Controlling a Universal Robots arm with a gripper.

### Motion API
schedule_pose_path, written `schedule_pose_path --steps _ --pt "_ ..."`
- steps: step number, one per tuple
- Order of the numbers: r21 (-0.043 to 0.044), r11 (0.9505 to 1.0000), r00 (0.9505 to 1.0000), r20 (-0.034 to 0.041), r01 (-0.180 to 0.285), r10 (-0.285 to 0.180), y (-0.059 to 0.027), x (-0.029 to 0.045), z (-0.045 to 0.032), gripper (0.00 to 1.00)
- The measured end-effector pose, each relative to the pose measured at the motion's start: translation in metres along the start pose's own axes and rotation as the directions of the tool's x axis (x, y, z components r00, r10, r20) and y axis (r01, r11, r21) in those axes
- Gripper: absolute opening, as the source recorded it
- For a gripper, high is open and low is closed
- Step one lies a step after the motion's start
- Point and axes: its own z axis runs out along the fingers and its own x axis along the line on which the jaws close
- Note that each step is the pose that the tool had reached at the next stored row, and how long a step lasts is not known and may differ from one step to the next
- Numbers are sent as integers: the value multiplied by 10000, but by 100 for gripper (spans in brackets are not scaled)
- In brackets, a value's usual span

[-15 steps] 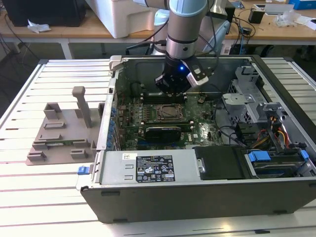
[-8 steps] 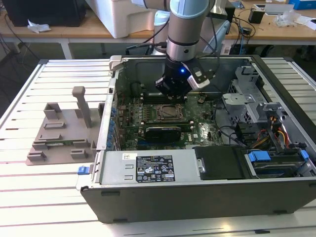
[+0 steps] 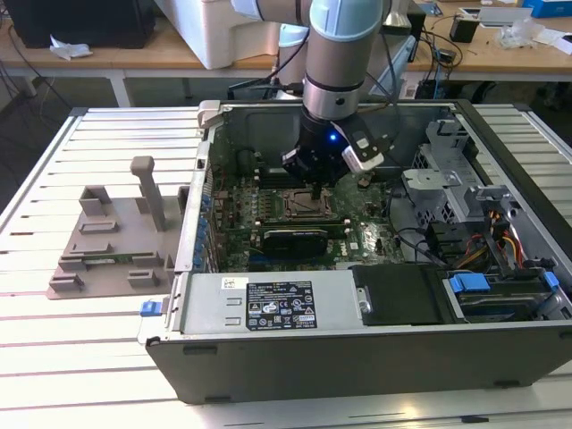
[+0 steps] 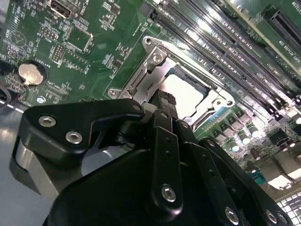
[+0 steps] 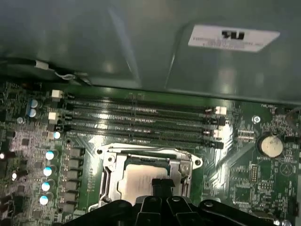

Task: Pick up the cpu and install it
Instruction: 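Install the first cpu locking lever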

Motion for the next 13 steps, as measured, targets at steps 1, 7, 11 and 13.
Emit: schedule_pose_path --steps 1,7,11,13 --pt "3 10000 10000 -2 -2 2 -1 1 -10 11" --pt "1 10000 10000 -1 -1 1 9 4 -165 11" --pt "1 10000 10000 0 -1 1 15 5 -257 11" --pt "2 10000 10000 -1 -1 1 20 7 -323 11"
